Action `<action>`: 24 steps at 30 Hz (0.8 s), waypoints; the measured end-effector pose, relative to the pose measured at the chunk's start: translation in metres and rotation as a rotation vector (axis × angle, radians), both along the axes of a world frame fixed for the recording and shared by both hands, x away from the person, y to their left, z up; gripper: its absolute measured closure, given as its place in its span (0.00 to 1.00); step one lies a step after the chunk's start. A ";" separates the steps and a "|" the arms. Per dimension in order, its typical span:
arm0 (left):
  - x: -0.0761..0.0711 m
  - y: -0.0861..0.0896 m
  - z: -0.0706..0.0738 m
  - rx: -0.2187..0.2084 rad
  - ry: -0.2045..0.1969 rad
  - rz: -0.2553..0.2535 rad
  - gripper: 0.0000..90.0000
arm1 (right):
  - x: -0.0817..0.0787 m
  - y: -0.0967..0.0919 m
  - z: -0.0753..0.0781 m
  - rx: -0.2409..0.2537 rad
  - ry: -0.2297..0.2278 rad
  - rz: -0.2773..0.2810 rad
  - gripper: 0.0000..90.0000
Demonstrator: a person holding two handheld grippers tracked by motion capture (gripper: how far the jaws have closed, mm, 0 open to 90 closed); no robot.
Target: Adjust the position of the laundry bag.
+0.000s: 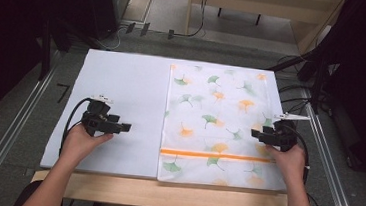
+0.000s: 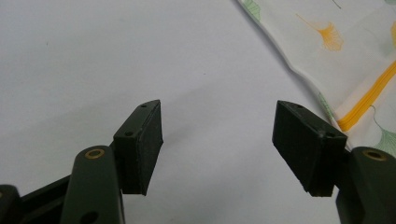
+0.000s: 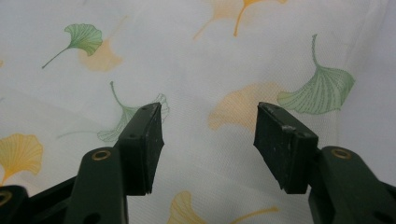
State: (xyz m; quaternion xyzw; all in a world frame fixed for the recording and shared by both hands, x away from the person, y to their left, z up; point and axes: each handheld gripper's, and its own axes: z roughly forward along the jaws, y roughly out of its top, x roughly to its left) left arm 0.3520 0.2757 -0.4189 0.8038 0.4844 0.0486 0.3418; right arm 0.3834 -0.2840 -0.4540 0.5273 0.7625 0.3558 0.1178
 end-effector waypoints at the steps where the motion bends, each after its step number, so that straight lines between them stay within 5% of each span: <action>1: 0.000 0.000 0.000 -0.001 0.000 -0.001 0.38 | 0.000 0.000 0.000 -0.001 0.001 -0.001 0.48; 16: 0.000 -0.001 -0.001 0.014 0.024 -0.007 0.45 | 0.000 -0.001 0.000 0.002 -0.001 0.000 0.48; 24: -0.001 -0.003 0.001 -0.014 0.030 -0.001 0.46 | -0.001 -0.001 0.000 0.003 -0.003 -0.001 0.48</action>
